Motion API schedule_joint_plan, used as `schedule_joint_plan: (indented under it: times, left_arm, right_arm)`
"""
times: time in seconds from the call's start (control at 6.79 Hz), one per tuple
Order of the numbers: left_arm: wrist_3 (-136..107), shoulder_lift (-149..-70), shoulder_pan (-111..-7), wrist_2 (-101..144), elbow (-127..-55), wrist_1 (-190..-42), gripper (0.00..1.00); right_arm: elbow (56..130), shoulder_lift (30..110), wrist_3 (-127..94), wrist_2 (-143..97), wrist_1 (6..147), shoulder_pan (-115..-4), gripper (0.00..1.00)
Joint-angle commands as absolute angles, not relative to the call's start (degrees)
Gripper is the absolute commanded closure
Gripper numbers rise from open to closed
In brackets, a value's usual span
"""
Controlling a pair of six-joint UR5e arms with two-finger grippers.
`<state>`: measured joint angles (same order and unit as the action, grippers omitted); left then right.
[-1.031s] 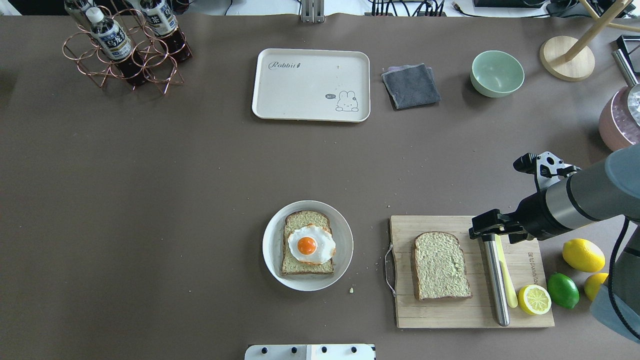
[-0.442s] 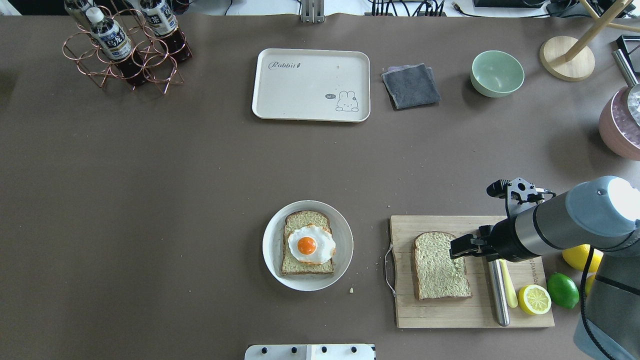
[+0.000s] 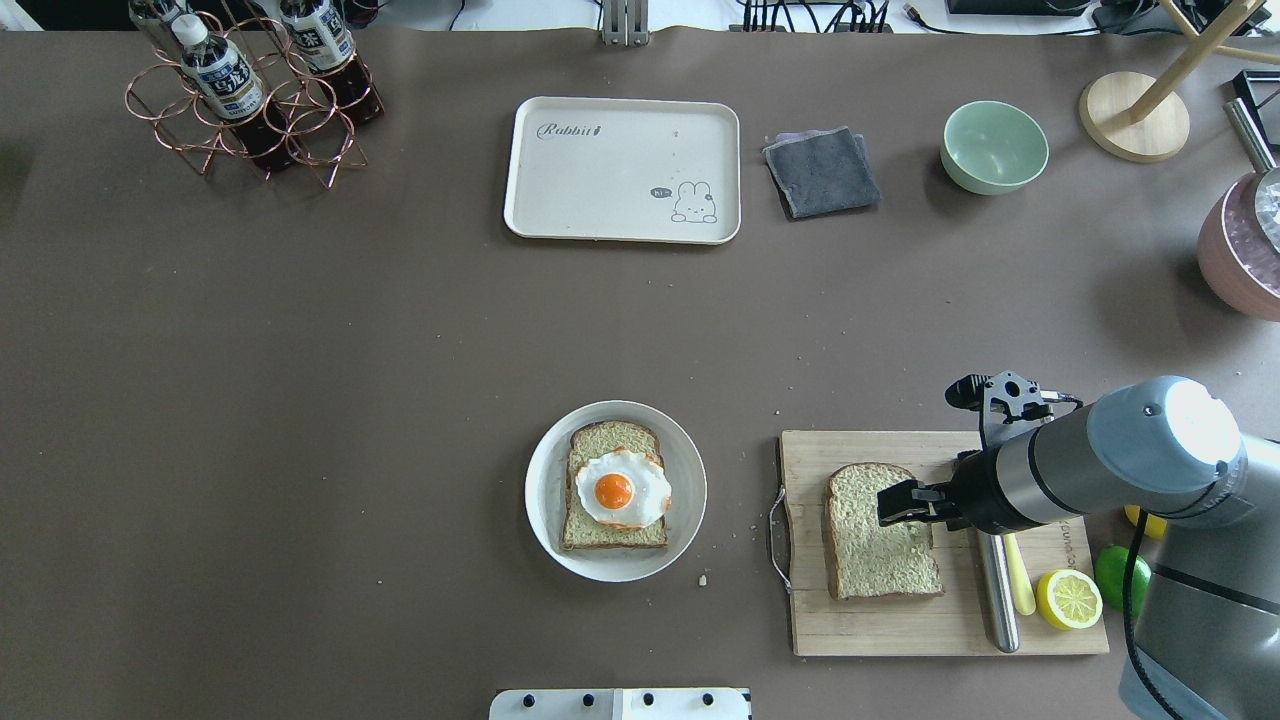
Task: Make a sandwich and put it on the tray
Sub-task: 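Move the right gripper down to the bread slice on the cutting board, then grasp the bread slice edge with the right gripper and lift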
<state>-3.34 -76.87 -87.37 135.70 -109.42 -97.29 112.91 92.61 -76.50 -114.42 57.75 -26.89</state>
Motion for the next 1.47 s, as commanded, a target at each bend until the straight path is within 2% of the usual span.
schedule_joint_plan:
  times: [0.0, 0.29, 0.44, 1.03, 1.33]
  left_arm:
    - [-3.34, -76.9, -87.28, 135.7, -109.42, -97.38, 0.02]
    - [-3.34, -76.9, -87.1, 135.7, -109.51, -97.38, 0.02]
    - [-3.34, -76.9, -87.1, 135.7, -109.51, -97.38, 0.02]
    - [-3.34, -76.9, -87.1, 137.37, -109.42, -97.29, 0.02]
    - [-3.43, -76.9, -87.1, 137.29, -109.42, -97.29, 0.02]
  right_arm:
    - [111.62, 93.07, -77.86, -114.61, 54.68, -26.81, 0.4]
    - [111.18, 93.08, -77.96, -114.52, 54.58, -26.72, 0.87]
    - [111.18, 93.08, -77.96, -114.52, 54.58, -26.72, 1.0]
    - [114.17, 90.8, -79.36, -116.53, 54.67, -28.47, 1.0]
    - [111.73, 82.93, -81.45, -116.28, 54.67, -27.87, 1.0]
